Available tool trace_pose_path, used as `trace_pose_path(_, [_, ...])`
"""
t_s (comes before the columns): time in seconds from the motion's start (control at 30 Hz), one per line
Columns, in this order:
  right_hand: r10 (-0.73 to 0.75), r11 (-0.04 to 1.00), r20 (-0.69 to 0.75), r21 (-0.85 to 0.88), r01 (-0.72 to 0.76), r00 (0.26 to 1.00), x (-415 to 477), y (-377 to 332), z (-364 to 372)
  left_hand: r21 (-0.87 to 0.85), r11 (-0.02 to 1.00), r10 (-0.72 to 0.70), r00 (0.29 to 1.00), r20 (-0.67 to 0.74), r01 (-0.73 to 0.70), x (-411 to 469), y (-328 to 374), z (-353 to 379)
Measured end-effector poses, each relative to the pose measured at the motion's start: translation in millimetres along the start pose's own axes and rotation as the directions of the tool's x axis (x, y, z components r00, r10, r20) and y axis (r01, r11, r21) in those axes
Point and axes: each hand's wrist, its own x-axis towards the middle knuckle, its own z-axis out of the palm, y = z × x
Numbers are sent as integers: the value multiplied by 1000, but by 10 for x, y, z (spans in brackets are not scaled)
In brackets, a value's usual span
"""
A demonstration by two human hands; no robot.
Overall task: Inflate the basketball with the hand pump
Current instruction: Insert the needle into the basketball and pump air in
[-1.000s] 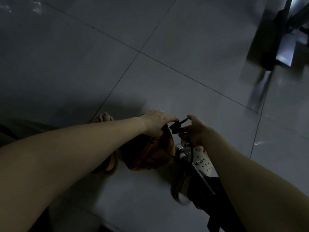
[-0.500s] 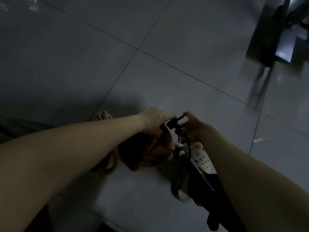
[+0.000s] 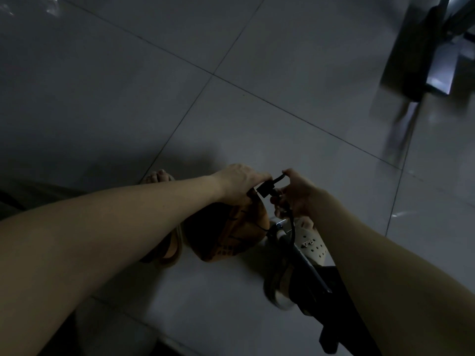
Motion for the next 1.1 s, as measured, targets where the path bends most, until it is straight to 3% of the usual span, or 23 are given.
trace_pose_path(0.77, [-75, 997, 88, 11, 74, 993, -40, -54, 13, -86, 995, -52, 998, -17, 51, 11, -97, 63])
trace_pose_path(1.1, [-102, 987, 69, 132, 93, 992, -45, -18, 56, -93, 994, -56, 998, -8, 55, -2, -97, 18])
